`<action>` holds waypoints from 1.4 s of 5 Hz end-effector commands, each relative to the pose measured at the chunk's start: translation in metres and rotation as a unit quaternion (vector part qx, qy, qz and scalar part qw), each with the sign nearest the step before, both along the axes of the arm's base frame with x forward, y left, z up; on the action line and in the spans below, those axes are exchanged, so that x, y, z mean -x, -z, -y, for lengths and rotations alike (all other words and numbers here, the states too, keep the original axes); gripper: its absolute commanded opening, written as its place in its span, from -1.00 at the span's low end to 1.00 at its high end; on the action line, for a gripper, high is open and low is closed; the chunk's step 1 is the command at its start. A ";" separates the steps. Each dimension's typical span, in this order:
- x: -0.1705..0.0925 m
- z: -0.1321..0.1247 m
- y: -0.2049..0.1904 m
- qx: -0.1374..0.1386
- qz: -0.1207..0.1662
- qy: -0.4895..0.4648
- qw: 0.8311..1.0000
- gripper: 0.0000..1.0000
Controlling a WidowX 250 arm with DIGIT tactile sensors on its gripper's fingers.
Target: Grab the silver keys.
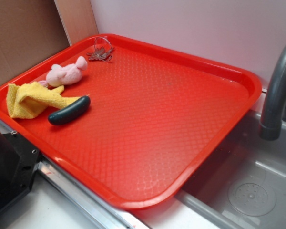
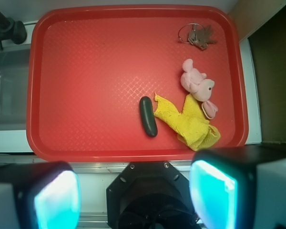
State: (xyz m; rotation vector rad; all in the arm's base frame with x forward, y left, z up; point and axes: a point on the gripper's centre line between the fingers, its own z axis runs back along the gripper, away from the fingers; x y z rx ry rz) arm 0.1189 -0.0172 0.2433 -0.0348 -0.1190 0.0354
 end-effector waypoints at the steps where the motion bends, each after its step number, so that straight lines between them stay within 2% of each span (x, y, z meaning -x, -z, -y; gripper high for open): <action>1: 0.000 0.000 0.000 0.000 0.000 0.000 1.000 1.00; 2: -0.033 -0.022 0.024 -0.029 -0.004 -0.092 0.995 1.00; 3: -0.069 -0.021 0.040 -0.036 0.016 -0.209 0.977 1.00; 4: -0.099 -0.027 0.056 -0.066 0.034 -0.319 0.945 1.00; 5: -0.118 -0.053 0.076 -0.097 0.066 -0.436 0.892 1.00; 6: -0.120 -0.098 0.088 -0.115 0.090 -0.472 0.869 1.00; 7: -0.128 -0.116 0.103 -0.063 0.147 -0.425 0.891 1.00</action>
